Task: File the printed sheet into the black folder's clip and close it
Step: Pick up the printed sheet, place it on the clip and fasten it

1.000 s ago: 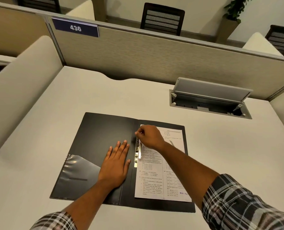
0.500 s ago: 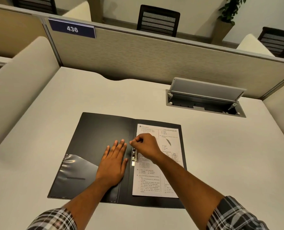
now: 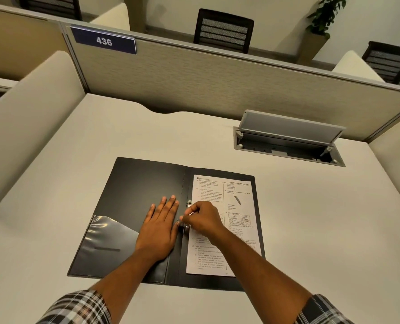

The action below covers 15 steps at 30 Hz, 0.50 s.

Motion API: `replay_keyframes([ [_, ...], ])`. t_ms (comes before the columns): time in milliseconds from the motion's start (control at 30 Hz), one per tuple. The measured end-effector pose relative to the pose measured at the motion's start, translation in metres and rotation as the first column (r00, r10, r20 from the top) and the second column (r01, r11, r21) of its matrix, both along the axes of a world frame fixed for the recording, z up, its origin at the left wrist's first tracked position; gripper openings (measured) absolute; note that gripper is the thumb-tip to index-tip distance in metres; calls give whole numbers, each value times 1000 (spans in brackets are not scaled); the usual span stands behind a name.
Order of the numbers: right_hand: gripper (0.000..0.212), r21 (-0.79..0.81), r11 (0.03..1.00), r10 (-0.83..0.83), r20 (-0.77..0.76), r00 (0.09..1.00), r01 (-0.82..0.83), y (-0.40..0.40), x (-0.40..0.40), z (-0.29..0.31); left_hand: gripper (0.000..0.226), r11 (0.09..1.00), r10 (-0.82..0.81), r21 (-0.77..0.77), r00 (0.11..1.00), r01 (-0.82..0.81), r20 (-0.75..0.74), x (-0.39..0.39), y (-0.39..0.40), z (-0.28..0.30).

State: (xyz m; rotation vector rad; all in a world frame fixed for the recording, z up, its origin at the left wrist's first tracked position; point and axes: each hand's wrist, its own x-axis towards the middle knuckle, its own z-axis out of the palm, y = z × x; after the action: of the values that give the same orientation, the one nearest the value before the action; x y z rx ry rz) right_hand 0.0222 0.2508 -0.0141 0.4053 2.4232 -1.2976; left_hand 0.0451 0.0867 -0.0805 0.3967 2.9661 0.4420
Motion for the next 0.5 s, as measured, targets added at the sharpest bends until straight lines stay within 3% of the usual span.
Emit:
replay_keyframes([
  [167, 40, 161, 987, 17, 66, 998, -27, -3, 3, -5, 70, 1000, -1, -7, 1000, 1, 1, -1, 0, -1],
  [333, 43, 271, 961, 40, 46, 998, -51, -5, 10, -13, 70, 1000, 3, 13, 1000, -3, -8, -1, 0, -3],
  [500, 47, 277, 959, 51, 51, 997, -63, -5, 12, -14, 68, 1000, 6, 9, 1000, -6, -9, -1, -1, -5],
])
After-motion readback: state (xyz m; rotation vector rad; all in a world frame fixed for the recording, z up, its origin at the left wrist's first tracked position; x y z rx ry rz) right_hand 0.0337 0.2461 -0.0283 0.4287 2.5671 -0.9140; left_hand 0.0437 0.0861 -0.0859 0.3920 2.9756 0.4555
